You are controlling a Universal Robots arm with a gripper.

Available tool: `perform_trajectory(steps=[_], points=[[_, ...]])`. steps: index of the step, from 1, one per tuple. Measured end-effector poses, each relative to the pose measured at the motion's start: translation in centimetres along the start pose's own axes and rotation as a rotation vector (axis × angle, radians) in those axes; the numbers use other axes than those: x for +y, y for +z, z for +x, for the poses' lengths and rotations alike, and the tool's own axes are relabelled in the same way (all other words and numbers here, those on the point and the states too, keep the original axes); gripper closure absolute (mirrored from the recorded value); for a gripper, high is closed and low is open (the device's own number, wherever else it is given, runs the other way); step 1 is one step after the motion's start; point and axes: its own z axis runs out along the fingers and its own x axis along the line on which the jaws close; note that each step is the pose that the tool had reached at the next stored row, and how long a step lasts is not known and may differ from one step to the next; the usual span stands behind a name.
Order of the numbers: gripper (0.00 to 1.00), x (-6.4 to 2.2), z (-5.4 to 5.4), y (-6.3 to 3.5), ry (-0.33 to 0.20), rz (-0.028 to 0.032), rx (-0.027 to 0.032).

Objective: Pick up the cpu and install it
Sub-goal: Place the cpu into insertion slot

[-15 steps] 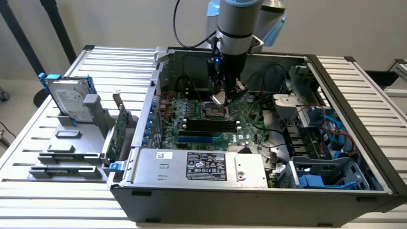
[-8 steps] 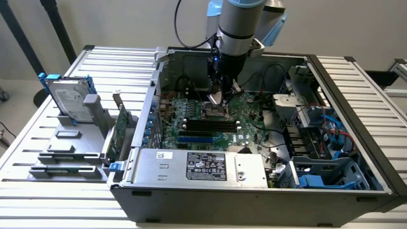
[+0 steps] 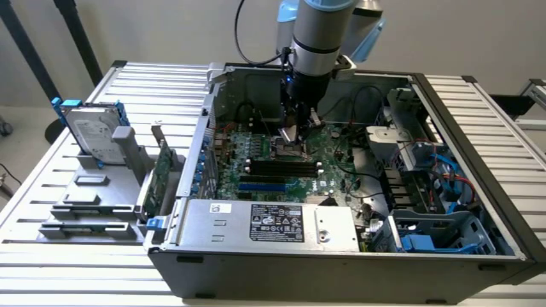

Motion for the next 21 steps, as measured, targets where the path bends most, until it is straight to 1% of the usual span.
perform_trajectory(steps=[4, 6, 8, 9, 11, 13, 21], points=[[0.45, 0.0, -0.01, 0.07, 0.032, 0.0049, -0.0198], [0.45, 0.0, -0.02, 0.12, 0.05, 0.0077, -0.0285], [0.45, 0.0, -0.02, 0.17, 0.064, 0.0108, -0.0353], [0.45, 0.0, -0.02, 0.2, 0.071, 0.0123, -0.0376], [0.45, -0.04, -0.01, 0.26, 0.084, 0.0138, -0.0403], [0.45, -0.07, -0.01, 0.3, 0.098, 0.0145, -0.0415], [0.45, -0.25, 0.05, 0.45, 0.167, 0.0099, -0.0402]])
